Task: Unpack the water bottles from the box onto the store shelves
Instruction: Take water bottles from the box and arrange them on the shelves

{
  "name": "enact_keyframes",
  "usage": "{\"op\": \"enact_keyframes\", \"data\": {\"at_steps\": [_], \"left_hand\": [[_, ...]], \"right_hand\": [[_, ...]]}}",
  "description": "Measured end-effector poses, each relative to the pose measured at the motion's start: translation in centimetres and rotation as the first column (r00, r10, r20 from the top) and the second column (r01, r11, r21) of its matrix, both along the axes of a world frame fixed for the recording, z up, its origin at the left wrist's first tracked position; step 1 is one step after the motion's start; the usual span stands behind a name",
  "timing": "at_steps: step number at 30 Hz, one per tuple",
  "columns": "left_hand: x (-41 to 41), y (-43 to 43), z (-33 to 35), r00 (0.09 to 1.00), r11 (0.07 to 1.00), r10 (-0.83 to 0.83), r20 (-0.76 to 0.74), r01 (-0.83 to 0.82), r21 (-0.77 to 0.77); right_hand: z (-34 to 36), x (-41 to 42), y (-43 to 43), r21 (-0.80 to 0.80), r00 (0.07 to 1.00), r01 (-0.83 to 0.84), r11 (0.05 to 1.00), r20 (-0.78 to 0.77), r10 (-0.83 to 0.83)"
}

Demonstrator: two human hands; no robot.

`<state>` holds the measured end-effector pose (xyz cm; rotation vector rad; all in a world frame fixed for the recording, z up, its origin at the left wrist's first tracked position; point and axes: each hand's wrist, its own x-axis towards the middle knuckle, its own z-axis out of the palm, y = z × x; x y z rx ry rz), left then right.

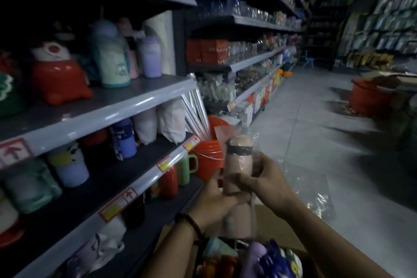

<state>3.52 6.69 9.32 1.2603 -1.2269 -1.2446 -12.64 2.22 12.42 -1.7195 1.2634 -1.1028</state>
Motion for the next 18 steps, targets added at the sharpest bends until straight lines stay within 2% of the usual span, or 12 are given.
{"op": "enact_keyframes", "data": {"at_steps": [4,10,14,18], "left_hand": [[3.0,-0.1,1.4,0.976,0.967,0.211,-0.044,-0.216,-0.137],[5.4,0.1,3.2,0.856,0.816,0.505,-0.114,-0.516,-0.261],[6.8,0.4,5.4,0.742,0.691,0.663,-0.101,-0.658,-0.300],[7.4,-0.2,7.5,0.695,0.612,0.698,-0.174,-0.705,-0.359]], "right_hand": [[2.7,4.2,-0.5,-0.046,0.994,-0.107,0.993,0.013,0.107],[6.0,8.7,-0.5,-0.050,0.972,-0.233,0.971,-0.009,0.233],[7.4,11.6,0.7,-0.117,0.986,-0.165,0.979,-0.037,0.162],[9.5,14.6,1.8,-0.160,0.989,-0.140,0.977,0.020,0.145]]}}
